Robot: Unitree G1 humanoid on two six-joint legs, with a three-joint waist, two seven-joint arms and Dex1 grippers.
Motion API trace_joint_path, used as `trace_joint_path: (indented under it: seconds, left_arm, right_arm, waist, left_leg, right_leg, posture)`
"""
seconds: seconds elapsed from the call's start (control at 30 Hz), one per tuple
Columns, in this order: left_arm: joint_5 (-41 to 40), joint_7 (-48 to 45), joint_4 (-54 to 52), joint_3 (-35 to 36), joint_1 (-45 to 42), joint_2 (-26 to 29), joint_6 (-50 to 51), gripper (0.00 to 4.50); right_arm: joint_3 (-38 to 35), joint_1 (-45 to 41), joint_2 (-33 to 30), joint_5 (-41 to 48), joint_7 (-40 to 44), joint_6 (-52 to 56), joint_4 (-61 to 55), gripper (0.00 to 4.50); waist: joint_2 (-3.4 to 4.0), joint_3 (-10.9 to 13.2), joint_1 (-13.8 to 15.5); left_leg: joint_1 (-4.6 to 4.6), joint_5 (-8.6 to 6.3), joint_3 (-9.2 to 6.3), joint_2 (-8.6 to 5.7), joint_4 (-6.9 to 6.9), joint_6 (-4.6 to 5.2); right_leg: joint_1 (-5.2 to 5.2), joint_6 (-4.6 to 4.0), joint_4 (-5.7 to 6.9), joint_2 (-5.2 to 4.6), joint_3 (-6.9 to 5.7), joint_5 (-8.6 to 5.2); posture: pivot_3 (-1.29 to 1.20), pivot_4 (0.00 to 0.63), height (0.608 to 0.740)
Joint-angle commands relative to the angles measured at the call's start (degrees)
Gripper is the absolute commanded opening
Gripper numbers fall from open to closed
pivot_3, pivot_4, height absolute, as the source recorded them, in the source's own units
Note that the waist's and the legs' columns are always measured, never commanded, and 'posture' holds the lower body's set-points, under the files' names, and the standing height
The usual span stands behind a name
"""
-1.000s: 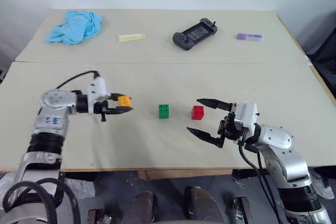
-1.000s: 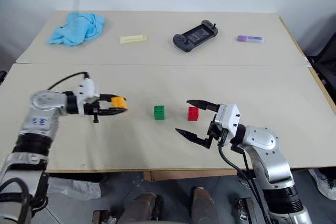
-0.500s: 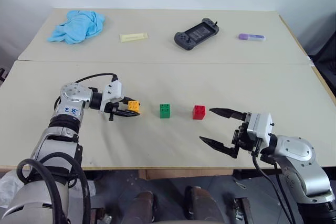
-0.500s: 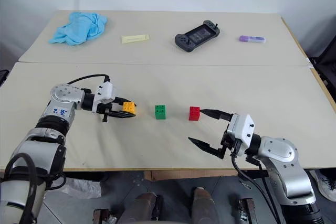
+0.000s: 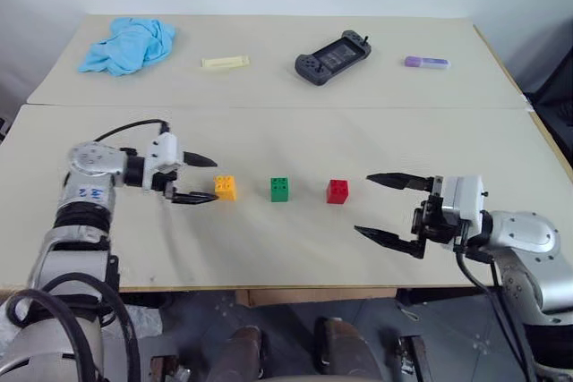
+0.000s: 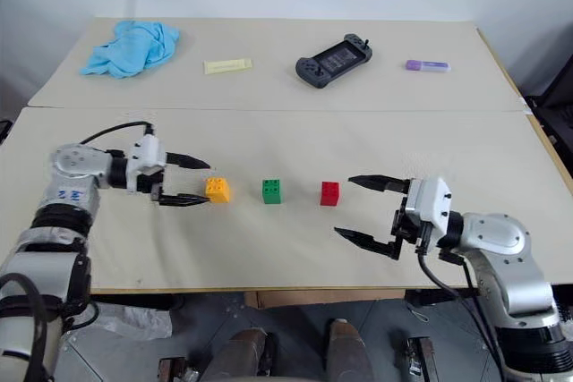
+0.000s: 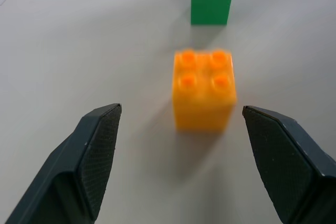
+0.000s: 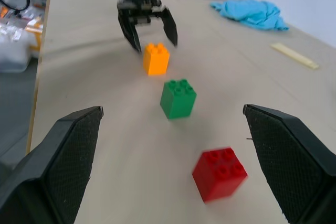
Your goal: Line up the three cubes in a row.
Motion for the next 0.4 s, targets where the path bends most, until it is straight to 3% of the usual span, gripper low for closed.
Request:
trace_joint_path:
  seconds: [0.03,0.13,0.4]
  left_arm:
    - [-4.27,-0.17,-8.76,3.49,2.90,4.02,7.27,3.93]
    - [-6.70,0.07,-15.82,4.96,7.02,5.70,11.81,3.93]
    - [-9.88,6.41,-25.40,9.06,12.72,5.15,13.29,3.93]
  right_arm:
    - [-2.00,-3.04,-4.44,2.03,7.05,1.73,4.75,4.50]
    - [-0.24,-7.68,-6.27,1.39,11.30,2.42,8.84,4.50]
    - [0.85,-13.48,-2.92,-1.26,12.47,-0.74,15.77,4.50]
  waist:
    - [0.00,0.00,0.12]
    - [0.04,0.02,0.41]
    - [0.06,0.03,0.27]
  left_leg:
    - [0.00,0.00,-0.05,0.02,0.00,0.00]
    - [-0.01,0.00,-0.25,0.00,0.02,-0.01]
    - [-0.04,0.02,-0.31,-0.10,0.02,0.01]
  right_leg:
    - [0.01,0.00,-0.01,-0.03,0.01,0.00]
    - [0.11,-0.03,-0.03,-0.17,0.11,-0.01]
    - [0.09,-0.02,-0.02,-0.26,0.11,-0.01]
  posture:
    - [0.00,0.150,0.740]
    - [0.00,0.150,0.740]
    - [0.00,0.150,0.740]
